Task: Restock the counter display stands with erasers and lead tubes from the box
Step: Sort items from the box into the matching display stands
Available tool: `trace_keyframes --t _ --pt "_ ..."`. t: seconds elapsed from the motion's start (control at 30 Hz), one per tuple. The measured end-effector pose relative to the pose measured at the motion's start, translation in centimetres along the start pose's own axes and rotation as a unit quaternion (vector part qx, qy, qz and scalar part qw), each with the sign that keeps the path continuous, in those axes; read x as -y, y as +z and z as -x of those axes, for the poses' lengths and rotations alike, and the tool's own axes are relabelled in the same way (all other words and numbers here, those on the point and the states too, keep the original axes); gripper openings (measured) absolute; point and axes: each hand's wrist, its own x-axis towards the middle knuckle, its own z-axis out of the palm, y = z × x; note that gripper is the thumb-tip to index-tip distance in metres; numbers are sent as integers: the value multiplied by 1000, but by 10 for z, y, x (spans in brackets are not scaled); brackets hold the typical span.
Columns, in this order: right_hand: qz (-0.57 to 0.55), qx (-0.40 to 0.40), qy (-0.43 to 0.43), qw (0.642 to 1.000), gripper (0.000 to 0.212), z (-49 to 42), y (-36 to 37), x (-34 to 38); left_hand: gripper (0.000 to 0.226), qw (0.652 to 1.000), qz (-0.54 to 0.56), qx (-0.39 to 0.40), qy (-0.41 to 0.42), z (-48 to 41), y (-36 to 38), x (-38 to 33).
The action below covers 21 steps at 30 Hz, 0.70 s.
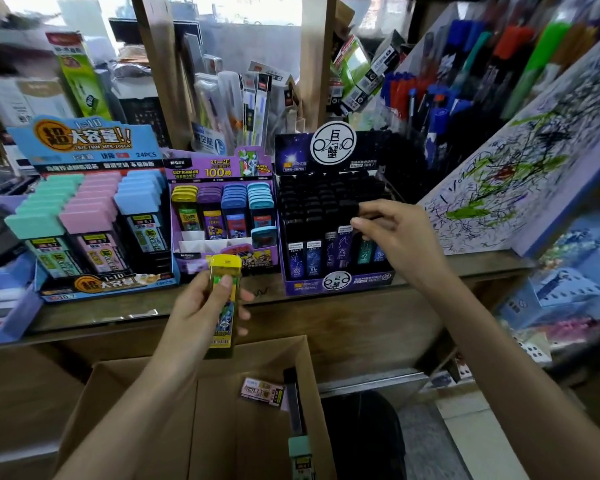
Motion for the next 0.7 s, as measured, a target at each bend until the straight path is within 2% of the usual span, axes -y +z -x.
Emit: trace_keyframes --t 0.17,0.3,0.43,0.5,0.57,0.63,0.7 --pt "-9 11 21 1000 18 1 1 -1 18 1000 -2 -7 -2 1 -3 3" --pt "49 4 25 998 23 10 15 -6 20 1000 1 -10 -2 2 -4 5" --pt "83 -10 44 996 19 9 19 -2 16 1000 14 -15 1 3 -2 5" --pt "119 -1 65 991 21 8 16 4 18 999 26 -17 8 3 -1 2" --pt "231 -1 63 971 25 11 12 16 24 999 32 -17 19 4 -3 0" --pt "348 -75 -30 934 26 18 11 34 25 999 31 -10 34 3 -7 -4" --pt "308 -125 -166 928 23 27 22 57 24 998 36 -7 43 1 -10 -7"
